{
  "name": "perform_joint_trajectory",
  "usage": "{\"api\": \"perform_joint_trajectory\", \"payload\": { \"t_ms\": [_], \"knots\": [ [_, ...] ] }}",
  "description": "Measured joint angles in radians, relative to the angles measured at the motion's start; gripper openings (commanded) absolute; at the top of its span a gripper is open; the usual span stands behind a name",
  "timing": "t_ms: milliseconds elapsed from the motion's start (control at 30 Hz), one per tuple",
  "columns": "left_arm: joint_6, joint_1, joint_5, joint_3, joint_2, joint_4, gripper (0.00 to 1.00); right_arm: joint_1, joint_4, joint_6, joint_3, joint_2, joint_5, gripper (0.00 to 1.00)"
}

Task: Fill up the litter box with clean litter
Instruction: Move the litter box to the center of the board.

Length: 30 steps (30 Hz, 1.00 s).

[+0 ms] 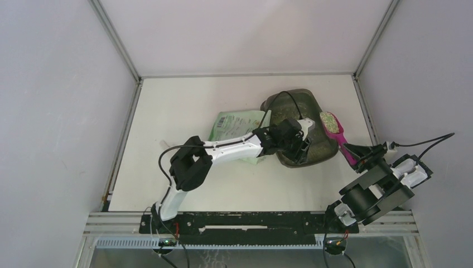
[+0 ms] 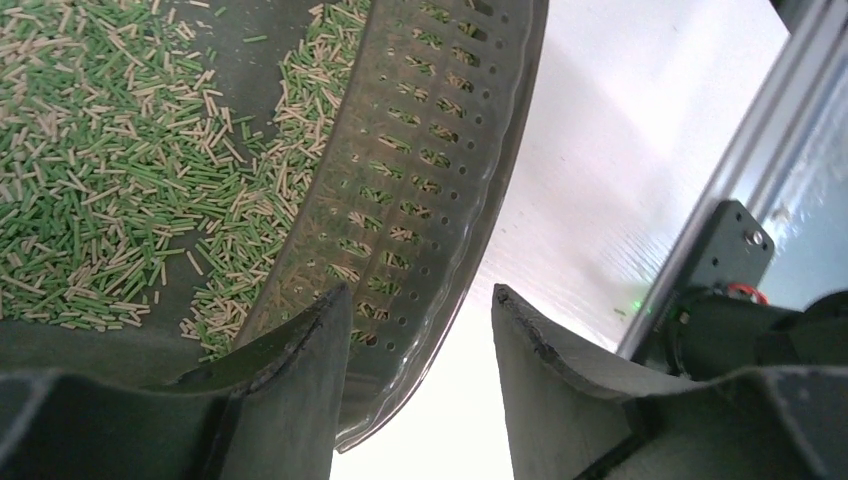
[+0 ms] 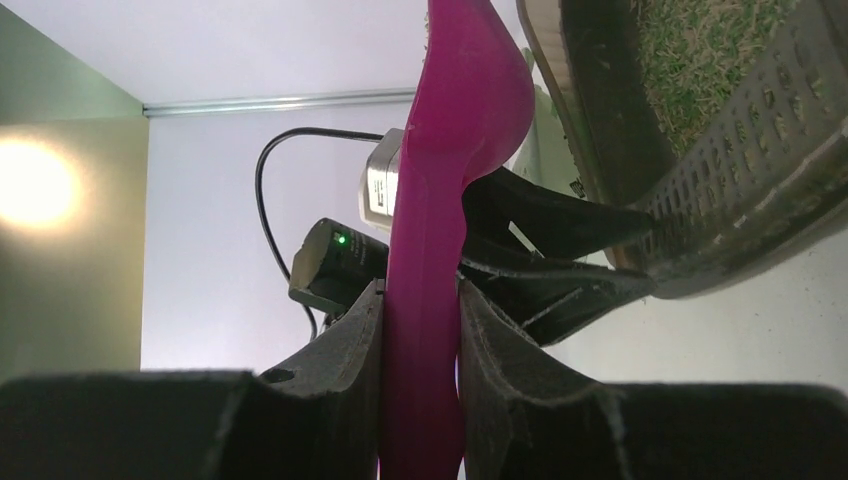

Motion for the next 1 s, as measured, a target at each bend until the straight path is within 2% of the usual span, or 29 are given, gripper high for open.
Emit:
{"api": "perform_joint_trajectory", "payload": {
  "t_ms": [133,300,667,1000],
  "knots": [
    [0.001,-0.018,0.047,-0.02,-0.028,-0.013,0.64,0.055,0.0,-0.004,0.0,0.0,0.0,0.0],
    [0.003,-0.035,0.118,-0.022,-0.106,-0.105,0.64,0.138,-0.001,-0.011,0.024,0.008,0.0,0.0],
    [0.002,-0.009,0.215,-0.054,-0.356,-0.164,0.64,0.233,0.0,-0.041,0.086,0.076,0.0,0.0],
    [0.004,0.034,0.216,-0.135,-0.442,-0.246,0.63,0.23,-0.002,-0.037,0.185,0.11,0.001,0.0]
  ]
}}
